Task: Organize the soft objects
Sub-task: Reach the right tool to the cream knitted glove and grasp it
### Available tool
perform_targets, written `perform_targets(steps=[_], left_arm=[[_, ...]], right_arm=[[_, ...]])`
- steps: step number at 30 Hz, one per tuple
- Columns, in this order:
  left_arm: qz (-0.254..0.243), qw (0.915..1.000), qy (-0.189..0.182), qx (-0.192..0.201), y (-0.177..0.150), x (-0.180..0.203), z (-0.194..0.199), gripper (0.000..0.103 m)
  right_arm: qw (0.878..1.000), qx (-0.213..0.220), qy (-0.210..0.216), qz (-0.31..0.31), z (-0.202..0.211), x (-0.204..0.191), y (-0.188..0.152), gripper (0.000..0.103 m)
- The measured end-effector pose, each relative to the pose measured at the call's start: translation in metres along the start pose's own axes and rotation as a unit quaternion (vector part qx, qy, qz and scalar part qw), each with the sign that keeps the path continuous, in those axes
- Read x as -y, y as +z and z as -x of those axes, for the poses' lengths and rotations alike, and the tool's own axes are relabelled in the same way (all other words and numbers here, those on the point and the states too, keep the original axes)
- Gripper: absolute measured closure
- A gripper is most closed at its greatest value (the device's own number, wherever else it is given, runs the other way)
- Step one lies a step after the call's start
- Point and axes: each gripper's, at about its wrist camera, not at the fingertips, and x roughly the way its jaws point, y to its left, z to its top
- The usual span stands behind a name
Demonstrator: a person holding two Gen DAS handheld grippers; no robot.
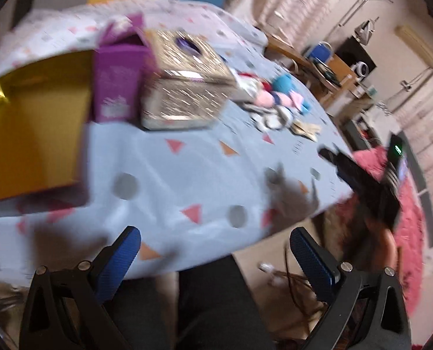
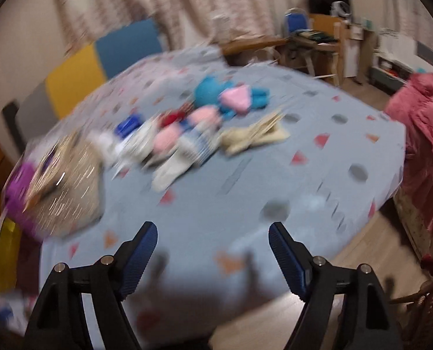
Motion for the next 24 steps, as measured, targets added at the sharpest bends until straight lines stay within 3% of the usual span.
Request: perform_targets(steps=[4, 9, 16, 17, 18, 20, 21, 24], left_arm=[[-0.017, 0.9998, 0.008, -0.006, 0.005, 0.014, -0.012, 0.0], [-0.016, 0.9993, 0.02, 0.027, 0.019, 0.02, -0.015, 0.0], [-0.041, 0.9965, 0.057, 0.046, 0.031, 0.026, -0.023, 0.0], [-0.041, 0.9962, 0.059, 0.049, 0.032, 0.026, -0.023, 0.0], [-0.038, 0.9961, 0.061, 0.052, 0.033, 0.025, -0.024, 0.0], [-0.031, 0.9961, 0.063, 0.054, 0.037, 0.024, -0.026, 0.0], [-0.028, 0.9963, 0.063, 0.051, 0.039, 0.024, -0.027, 0.0], [-0.032, 0.9958, 0.064, 0.057, 0.044, 0.03, -0.03, 0.0]], right_arm=[[0.999, 0.013, -0.032, -0.031, -0.029, 0.021, 0.037, 0.023], [0.991, -0.015, -0.028, -0.13, -0.076, 0.056, 0.08, 0.023], [0.972, -0.071, -0.002, -0.226, -0.136, 0.072, 0.104, 0.027], [0.969, -0.064, -0.007, -0.24, -0.139, 0.073, 0.105, 0.028], [0.968, -0.051, -0.017, -0.243, -0.139, 0.072, 0.107, 0.031], [0.969, -0.049, -0.01, -0.24, -0.147, 0.068, 0.113, 0.056], [0.969, -0.056, -0.004, -0.24, -0.153, 0.067, 0.113, 0.062], [0.974, -0.042, 0.004, -0.223, -0.156, 0.066, 0.112, 0.072]])
